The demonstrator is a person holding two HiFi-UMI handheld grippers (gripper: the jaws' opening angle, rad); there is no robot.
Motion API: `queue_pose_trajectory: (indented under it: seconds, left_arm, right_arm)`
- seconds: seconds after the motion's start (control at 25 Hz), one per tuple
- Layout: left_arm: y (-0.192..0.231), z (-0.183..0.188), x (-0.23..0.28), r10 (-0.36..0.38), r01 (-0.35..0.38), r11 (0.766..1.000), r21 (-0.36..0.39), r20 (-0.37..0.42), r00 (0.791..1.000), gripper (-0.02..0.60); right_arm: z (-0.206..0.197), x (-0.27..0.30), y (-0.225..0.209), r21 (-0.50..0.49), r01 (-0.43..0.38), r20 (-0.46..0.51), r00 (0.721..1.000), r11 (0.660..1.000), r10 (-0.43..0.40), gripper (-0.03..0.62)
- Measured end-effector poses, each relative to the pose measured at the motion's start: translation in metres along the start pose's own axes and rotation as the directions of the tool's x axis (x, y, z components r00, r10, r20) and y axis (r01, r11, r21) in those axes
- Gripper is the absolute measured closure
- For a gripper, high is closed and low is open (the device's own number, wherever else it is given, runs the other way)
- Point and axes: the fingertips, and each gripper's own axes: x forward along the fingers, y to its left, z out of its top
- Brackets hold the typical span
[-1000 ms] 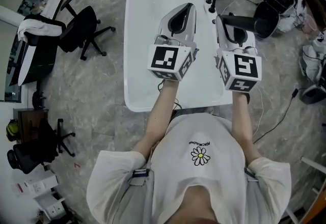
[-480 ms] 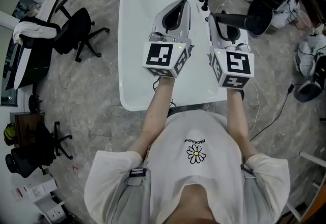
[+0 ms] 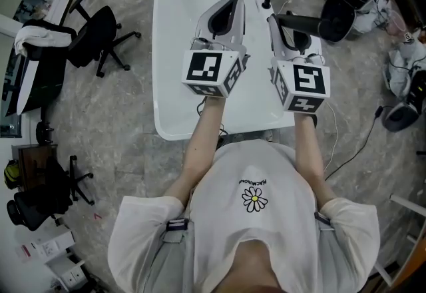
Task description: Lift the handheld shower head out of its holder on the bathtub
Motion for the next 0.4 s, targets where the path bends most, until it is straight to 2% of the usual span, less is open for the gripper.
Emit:
queue_pose_trajectory:
  seconds: [0.4]
  left_arm:
    - [-0.0015, -0.0052, -0.0028, 0.0, 0.0, 1.0, -0.005, -0.019, 1.0, 0.581]
  right_arm:
    - [0.002, -0.0025, 0.0024, -0.005, -0.001, 0.008, 1.0, 1.0, 0.001, 0.442]
